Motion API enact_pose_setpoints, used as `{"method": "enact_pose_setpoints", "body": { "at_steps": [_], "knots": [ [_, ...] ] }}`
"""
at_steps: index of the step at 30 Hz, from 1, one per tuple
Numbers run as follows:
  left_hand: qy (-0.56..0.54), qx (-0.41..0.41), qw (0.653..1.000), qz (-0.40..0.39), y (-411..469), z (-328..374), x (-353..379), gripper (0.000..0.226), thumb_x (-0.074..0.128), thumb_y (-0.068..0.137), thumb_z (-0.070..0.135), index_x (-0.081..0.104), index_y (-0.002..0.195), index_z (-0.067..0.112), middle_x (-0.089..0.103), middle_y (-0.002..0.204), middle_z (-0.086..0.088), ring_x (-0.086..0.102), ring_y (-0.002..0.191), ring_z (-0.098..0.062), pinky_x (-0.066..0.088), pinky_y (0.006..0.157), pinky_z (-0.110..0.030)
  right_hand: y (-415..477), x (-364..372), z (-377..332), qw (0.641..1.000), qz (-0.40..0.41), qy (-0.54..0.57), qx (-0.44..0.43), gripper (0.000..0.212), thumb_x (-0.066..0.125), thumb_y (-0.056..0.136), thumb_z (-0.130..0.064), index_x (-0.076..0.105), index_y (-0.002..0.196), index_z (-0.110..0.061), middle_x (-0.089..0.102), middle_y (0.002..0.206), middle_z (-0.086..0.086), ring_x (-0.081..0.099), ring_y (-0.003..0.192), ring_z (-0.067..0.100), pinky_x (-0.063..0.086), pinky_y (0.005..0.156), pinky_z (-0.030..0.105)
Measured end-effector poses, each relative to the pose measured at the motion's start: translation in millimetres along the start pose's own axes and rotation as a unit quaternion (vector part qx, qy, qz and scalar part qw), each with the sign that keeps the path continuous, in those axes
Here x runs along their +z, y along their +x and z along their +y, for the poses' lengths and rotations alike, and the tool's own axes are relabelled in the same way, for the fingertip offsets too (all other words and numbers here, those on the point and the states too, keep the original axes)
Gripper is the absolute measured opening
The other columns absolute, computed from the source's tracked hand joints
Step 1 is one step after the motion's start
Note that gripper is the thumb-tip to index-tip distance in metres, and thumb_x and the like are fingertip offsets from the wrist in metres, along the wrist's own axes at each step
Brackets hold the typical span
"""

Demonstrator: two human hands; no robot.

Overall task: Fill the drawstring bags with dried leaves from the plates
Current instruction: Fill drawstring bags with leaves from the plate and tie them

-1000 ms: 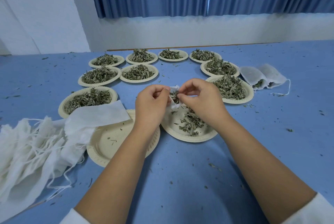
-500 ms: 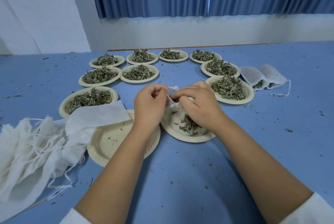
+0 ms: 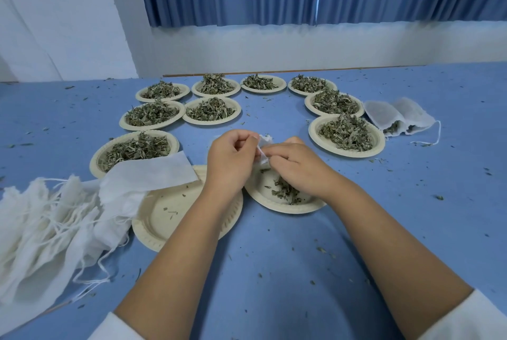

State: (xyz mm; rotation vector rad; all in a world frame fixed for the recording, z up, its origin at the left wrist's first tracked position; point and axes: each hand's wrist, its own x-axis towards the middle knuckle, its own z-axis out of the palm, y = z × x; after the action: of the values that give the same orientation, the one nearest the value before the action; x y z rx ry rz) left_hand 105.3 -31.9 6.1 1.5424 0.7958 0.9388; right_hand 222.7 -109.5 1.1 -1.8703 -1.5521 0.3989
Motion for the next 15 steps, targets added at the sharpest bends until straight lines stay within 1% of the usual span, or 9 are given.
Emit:
{"method": "enact_pose_setpoints", "body": {
  "at_steps": [2,4,5,6,7,9,11,13,15],
  "knots": [
    [-0.001,-0.003,1.000,-0.003,-0.1,-0.3,0.5,0.015,0.060,0.096,0.015,0.067,0.083,0.017,0.064,0.057,0.011,0.064,0.074,-0.017,0.055,0.091,-0.051,-0.7,-1.2,-0.7,1.000,-0.007,0.015,0.001,0.033,0.034,0.086,-0.024,0.068,0.084,-0.022,0.051,0.060,-0.012,0.040,0.097,0.018,0.037,0.086,0.031],
    [0.000,0.001,1.000,0.003,-0.4,-0.3,0.8,0.014,0.060,0.096,0.016,0.068,0.085,0.017,0.065,0.058,0.012,0.064,0.071,-0.012,0.056,0.090,-0.050,-0.6,-4.7,-0.6,0.999,0.042,0.033,-0.002,0.038,0.039,0.091,-0.010,0.073,0.098,-0.026,0.059,0.068,-0.016,0.045,0.096,0.007,0.037,0.081,0.020],
    [0.003,0.004,1.000,0.011,-0.5,-0.3,0.7,0.013,0.059,0.096,0.017,0.068,0.086,0.018,0.065,0.058,0.012,0.064,0.069,-0.009,0.056,0.090,-0.048,-0.4,-8.1,0.3,0.995,0.082,0.050,-0.002,0.041,0.041,0.091,-0.004,0.074,0.101,-0.025,0.061,0.064,-0.020,0.050,0.083,-0.002,0.037,0.070,0.012],
    [0.007,0.006,1.000,0.020,-0.3,-0.3,0.6,0.013,0.059,0.096,0.018,0.068,0.087,0.018,0.065,0.059,0.012,0.064,0.067,-0.006,0.056,0.089,-0.046,-0.8,-12.8,2.0,0.991,0.114,0.069,-0.001,0.040,0.041,0.090,-0.001,0.075,0.096,-0.023,0.059,0.056,-0.021,0.051,0.063,-0.005,0.033,0.056,0.007],
    [0.013,0.008,1.000,0.027,-0.3,-0.3,0.3,0.013,0.059,0.096,0.019,0.068,0.087,0.020,0.066,0.059,0.012,0.063,0.066,-0.004,0.057,0.088,-0.045,-1.3,-17.7,4.3,0.988,0.134,0.078,0.005,0.040,0.042,0.089,0.000,0.074,0.088,-0.023,0.058,0.051,-0.020,0.047,0.046,-0.002,0.030,0.044,0.008],
    [0.024,0.011,0.999,0.033,-0.6,0.0,0.2,0.013,0.059,0.096,0.020,0.068,0.087,0.021,0.065,0.060,0.011,0.064,0.067,-0.005,0.057,0.088,-0.042,-2.2,-26.5,9.7,0.990,0.132,0.037,0.025,0.037,0.047,0.087,-0.002,0.071,0.077,-0.029,0.061,0.059,-0.015,0.042,0.038,0.003,0.029,0.038,0.010],
    [0.030,0.012,0.999,0.031,-1.2,0.5,0.4,0.012,0.059,0.096,0.021,0.067,0.088,0.021,0.065,0.064,0.010,0.064,0.068,-0.006,0.057,0.088,-0.041,-2.7,-31.3,13.6,0.995,0.080,-0.037,0.051,0.027,0.054,0.087,-0.012,0.070,0.080,-0.033,0.061,0.076,-0.016,0.051,0.053,-0.001,0.036,0.049,0.010],
    [0.037,0.013,0.999,0.027,-1.9,0.6,0.3,0.012,0.059,0.096,0.021,0.068,0.089,0.021,0.066,0.067,0.009,0.065,0.071,-0.008,0.057,0.088,-0.041,-3.6,-33.5,16.2,0.994,0.011,-0.076,0.076,0.016,0.061,0.087,-0.026,0.069,0.098,-0.035,0.059,0.095,-0.021,0.057,0.085,-0.003,0.041,0.069,0.013],
    [0.042,0.013,0.999,0.027,-2.5,0.3,-0.5,0.013,0.059,0.096,0.021,0.067,0.087,0.022,0.066,0.068,0.008,0.066,0.075,-0.011,0.057,0.088,-0.042,-5.5,-35.4,17.4,0.988,-0.060,-0.104,0.092,0.034,0.069,0.083,-0.041,0.064,0.117,-0.035,0.055,0.112,-0.020,0.054,0.108,0.003,0.040,0.085,0.020]
  ]
}}
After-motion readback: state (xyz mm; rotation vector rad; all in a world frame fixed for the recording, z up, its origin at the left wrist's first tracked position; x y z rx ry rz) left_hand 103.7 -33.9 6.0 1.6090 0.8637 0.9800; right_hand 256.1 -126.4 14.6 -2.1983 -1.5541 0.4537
